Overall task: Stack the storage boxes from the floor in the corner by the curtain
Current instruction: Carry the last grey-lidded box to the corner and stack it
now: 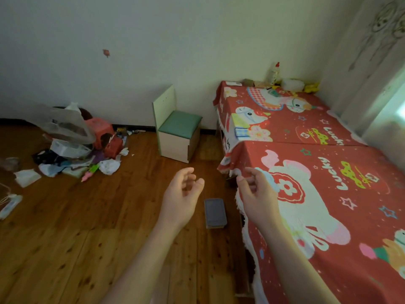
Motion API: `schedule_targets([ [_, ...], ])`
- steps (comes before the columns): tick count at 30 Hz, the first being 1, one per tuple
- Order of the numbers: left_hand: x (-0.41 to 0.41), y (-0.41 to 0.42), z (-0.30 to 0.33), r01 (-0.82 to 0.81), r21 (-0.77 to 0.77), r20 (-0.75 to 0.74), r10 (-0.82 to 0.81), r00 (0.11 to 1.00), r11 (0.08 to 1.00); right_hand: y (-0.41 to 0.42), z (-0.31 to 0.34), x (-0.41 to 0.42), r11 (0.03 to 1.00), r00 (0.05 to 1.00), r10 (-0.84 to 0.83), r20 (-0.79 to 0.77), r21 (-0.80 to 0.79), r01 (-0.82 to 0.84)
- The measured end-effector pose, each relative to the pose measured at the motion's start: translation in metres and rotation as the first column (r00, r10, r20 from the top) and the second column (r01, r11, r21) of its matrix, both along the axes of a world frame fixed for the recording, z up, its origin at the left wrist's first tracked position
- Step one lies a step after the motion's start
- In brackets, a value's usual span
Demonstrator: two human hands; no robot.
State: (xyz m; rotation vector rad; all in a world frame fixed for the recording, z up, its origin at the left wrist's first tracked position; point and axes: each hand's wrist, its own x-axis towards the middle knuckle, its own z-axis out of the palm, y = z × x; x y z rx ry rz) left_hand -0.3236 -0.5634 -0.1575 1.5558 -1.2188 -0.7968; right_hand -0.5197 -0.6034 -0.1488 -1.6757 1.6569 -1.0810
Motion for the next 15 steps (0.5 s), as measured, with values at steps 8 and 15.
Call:
schedule_targets([
  [8,0.01,-0.065,-0.009,0.017,0.018,-0.014,-0.016,1.0,1.0,-0.058,-0.01,0.005,0.998,0.998,-0.058,-0.013,0.008,0.058],
  [15,-0.01,-0.169,-0.026,0.025,0.054,0.014,-0.026,1.0,0.998,-0.155,-0.038,-0.011,0.994,0.999,-0.036,0.023,0.102,0.034],
])
